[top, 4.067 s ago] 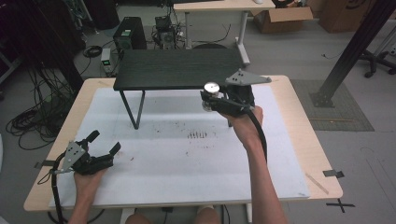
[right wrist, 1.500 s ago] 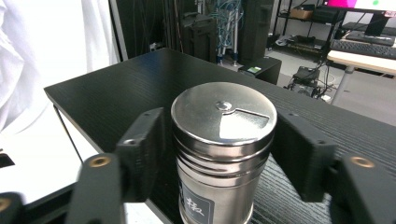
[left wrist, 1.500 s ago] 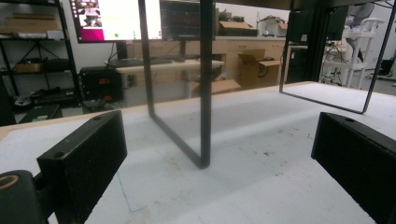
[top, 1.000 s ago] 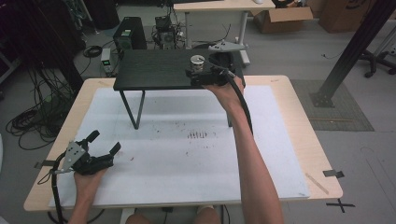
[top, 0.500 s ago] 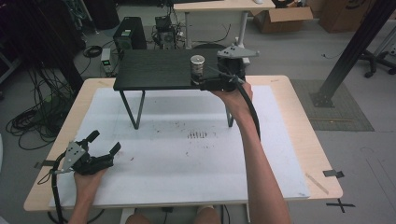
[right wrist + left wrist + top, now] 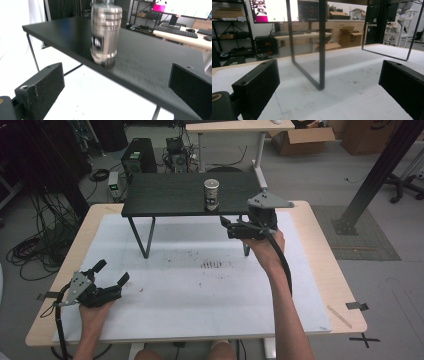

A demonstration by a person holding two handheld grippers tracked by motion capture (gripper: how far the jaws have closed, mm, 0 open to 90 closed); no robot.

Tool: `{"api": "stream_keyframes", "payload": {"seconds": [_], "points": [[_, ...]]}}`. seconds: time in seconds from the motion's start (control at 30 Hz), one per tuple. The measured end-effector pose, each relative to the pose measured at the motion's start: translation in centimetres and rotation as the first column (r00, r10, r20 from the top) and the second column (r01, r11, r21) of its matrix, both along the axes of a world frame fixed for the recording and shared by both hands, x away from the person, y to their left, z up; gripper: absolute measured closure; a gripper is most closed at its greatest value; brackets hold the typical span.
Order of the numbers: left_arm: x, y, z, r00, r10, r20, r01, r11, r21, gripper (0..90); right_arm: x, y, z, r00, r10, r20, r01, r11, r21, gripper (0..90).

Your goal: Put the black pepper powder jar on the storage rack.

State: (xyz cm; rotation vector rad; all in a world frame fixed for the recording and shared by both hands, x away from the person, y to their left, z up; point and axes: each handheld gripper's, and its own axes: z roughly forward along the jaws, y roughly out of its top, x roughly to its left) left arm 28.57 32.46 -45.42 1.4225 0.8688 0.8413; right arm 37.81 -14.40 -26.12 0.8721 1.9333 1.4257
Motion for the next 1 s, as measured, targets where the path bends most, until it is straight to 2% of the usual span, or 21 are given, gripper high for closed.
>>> {"api": "stream_keyframes", "payload": {"seconds": [0.2,0.63,1.0], "points": [[0.0,0.0,0.0,1.0000,0.001,0.000,-0.001,1.0000,-0.001,3.8,-1.1,-1.5,-2.5,0.9996,-0.025,-0.010,0.025,0.9997,-0.003,0.8],[0.0,0.0,0.0,1.0000,0.002,-0.001,-0.002,1.0000,-0.001,3.8,-3.1,-4.8,-8.8,0.9967,-0.078,-0.022,0.079,0.9966,0.026,0.5],[0.0,0.0,0.0,1.0000,0.002,-0.001,-0.002,1.0000,-0.003,3.8,-4.2,-6.2,-12.4,0.9933,-0.110,-0.033,0.112,0.9930,0.038,0.8]]}}
